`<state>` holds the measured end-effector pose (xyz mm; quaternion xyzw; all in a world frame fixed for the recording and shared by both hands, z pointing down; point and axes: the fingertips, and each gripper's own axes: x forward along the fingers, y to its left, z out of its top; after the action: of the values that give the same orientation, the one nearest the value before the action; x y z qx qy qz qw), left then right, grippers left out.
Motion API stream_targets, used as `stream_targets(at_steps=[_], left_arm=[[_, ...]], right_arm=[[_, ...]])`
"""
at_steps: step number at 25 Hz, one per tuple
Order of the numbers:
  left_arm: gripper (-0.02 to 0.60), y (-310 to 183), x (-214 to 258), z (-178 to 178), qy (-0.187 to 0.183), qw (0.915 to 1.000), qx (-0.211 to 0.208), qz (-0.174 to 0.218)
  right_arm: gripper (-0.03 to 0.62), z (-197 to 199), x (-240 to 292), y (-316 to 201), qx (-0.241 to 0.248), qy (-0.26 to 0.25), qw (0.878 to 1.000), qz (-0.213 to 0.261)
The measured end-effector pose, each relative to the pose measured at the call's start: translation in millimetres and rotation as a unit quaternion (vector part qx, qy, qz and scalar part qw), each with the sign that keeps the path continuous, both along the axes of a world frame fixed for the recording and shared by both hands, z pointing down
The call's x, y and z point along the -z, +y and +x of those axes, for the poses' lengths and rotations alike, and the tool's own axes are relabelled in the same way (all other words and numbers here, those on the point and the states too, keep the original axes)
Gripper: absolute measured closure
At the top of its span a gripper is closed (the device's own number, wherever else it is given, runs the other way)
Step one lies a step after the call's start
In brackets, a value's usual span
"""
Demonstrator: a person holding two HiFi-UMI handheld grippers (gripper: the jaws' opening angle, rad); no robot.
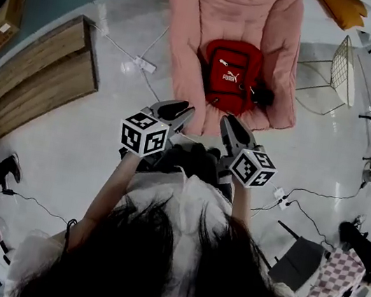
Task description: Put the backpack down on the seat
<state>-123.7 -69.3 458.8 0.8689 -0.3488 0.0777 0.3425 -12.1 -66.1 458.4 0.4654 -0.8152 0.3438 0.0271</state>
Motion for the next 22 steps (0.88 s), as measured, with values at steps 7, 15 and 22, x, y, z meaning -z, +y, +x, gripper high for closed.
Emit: stream_targets(at_steps=[7,15,22], left_arm=[[0.476,12,-3,6,0.0,0.9999,0.004,0.01],[0.476,41,1,31,0.012,0.9999,0.003,0.005],[0.476,89,1,59,-0.017,0.9998,-0.013,0.004]], right_arm=[[0.499,2,2,23,0.012,0.015,1.0,-0.011],[0.499,19,-4,59,0.035,0.035,0.999,-0.018],[0.499,43,-4,103,0.027,0.015,1.0,-0.007]])
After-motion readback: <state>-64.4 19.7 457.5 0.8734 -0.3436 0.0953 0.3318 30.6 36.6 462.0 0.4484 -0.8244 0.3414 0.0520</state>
